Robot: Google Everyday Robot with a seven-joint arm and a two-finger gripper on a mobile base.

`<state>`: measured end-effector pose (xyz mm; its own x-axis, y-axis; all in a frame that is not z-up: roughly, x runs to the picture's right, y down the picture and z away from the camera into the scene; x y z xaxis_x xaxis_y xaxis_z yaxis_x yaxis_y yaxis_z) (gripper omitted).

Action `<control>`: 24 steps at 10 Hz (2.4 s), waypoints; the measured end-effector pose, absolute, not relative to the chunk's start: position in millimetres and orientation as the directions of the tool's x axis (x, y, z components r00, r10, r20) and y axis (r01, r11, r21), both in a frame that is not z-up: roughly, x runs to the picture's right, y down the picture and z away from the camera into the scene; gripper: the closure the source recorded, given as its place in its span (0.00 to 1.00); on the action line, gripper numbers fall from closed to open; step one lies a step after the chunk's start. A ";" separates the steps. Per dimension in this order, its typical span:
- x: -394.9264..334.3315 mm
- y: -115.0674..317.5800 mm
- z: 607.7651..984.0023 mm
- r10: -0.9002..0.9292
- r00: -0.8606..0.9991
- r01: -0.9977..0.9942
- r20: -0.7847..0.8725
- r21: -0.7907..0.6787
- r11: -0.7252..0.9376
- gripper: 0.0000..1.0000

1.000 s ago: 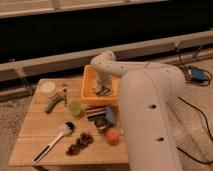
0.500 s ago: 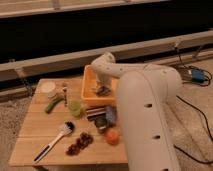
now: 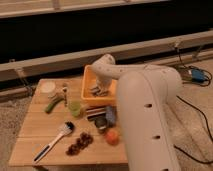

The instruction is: Wipe tray with towel

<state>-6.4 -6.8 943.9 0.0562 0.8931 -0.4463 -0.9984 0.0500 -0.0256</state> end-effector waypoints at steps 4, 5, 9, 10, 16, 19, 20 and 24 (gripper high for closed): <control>11.9 -23.7 923.8 0.898 0.036 -0.998 -0.439 0.032 0.056 1.00; 21.5 -22.5 922.4 0.896 0.030 -0.997 -0.444 0.055 0.061 1.00; 96.3 -12.0 906.3 0.885 -0.032 -0.982 -0.465 0.181 0.059 1.00; 116.4 -9.7 898.9 0.884 -0.053 -0.976 -0.465 0.211 0.053 1.00; 156.3 11.4 854.0 0.841 -0.091 -0.970 -0.534 0.238 0.046 1.00; 111.0 24.9 867.3 0.811 -0.025 -0.984 -0.584 0.157 0.083 1.00; 87.1 25.6 878.1 0.801 0.002 -0.987 -0.599 0.128 0.098 1.00; 12.8 29.0 916.2 0.762 0.117 -0.986 -0.637 0.018 0.166 1.00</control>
<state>12.8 29.0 916.2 0.1168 0.7623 -0.6365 -0.9860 0.1659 0.0177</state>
